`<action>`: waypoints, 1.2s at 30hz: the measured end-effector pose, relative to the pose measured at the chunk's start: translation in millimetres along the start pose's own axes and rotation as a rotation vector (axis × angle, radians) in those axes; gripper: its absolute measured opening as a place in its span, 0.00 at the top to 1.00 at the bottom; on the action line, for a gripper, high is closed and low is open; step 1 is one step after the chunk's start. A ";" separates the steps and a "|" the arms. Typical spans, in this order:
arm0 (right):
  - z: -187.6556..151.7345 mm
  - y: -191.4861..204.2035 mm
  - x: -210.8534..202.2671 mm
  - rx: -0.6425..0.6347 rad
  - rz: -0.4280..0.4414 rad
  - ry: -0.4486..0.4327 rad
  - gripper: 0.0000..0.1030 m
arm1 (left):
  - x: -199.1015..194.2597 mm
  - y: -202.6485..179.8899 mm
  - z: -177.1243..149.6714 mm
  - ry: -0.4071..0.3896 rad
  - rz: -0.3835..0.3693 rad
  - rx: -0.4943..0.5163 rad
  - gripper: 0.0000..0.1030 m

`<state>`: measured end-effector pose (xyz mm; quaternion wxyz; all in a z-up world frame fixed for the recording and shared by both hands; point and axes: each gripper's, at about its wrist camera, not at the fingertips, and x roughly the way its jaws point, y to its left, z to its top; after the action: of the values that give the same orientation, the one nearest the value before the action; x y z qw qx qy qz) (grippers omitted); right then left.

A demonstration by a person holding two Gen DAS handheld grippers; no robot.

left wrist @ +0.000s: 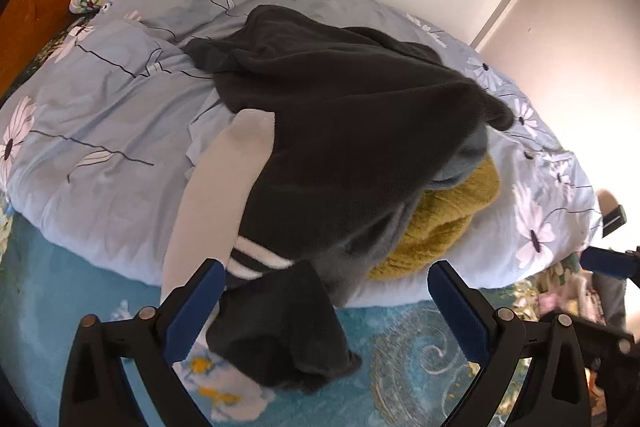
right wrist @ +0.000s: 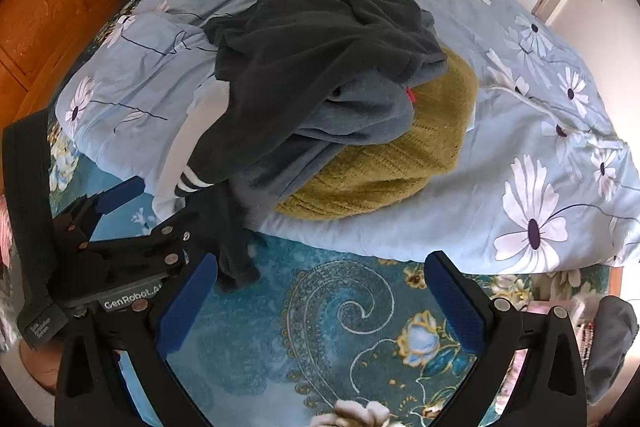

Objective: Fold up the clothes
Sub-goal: 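Move both grippers toward the black-and-white sweatshirt on the clothes pile, then grasp the black-and-white sweatshirt with the left gripper and lift it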

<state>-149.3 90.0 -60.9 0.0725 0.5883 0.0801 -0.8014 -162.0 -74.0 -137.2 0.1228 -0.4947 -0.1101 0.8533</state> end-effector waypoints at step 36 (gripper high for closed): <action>-42.9 -58.0 21.8 0.187 0.005 0.050 0.00 | 25.8 -50.2 104.0 -0.120 0.135 0.290 0.89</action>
<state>-128.0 155.3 -91.9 0.0171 0.6125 0.0055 -0.7903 -260.0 -25.3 -92.1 0.1287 -0.4264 0.0403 0.8944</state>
